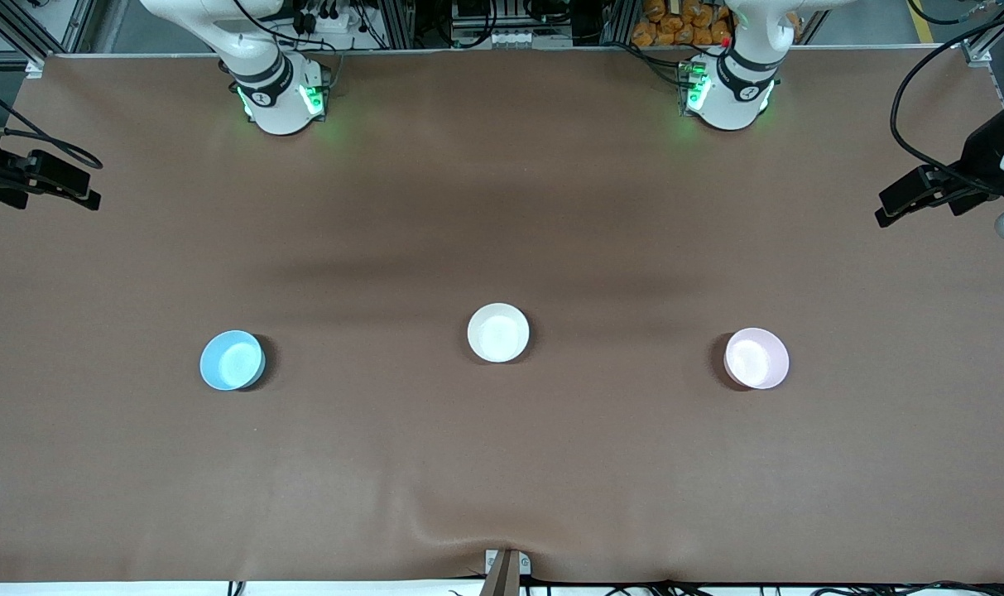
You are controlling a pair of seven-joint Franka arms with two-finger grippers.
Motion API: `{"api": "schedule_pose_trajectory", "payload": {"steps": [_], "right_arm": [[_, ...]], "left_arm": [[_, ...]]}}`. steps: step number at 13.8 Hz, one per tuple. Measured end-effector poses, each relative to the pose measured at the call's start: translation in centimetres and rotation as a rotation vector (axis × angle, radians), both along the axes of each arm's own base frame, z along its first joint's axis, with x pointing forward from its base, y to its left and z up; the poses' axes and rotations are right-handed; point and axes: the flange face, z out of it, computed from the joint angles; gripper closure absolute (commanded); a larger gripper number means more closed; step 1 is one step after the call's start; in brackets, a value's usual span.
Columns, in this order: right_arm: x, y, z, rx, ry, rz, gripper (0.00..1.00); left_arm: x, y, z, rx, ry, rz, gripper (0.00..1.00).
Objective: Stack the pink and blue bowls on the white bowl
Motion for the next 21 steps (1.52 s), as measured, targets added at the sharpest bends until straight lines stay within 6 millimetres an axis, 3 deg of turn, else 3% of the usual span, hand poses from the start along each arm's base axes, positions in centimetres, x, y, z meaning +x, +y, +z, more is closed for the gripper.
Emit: {"api": "schedule_pose_trajectory", "payload": {"steps": [7,15,18,21], "right_arm": [[0.0,0.0,0.0,0.0,0.0,0.0,0.0],[0.0,0.0,0.0,0.0,0.0,0.0,0.0],[0.0,0.0,0.0,0.0,0.0,0.0,0.0],[0.0,0.0,0.0,0.0,0.001,0.0,0.0]], "left_arm": [[0.5,0.2,0.6,-0.003,-0.048,0.005,0.0],[1.3,-0.5,-0.9,-0.005,-0.025,-0.01,0.0],[3.2,-0.6,-4.0,-0.01,-0.018,-0.012,0.0],[6.2,-0.6,-11.2,0.004,-0.033,-0.018,0.0]]}}
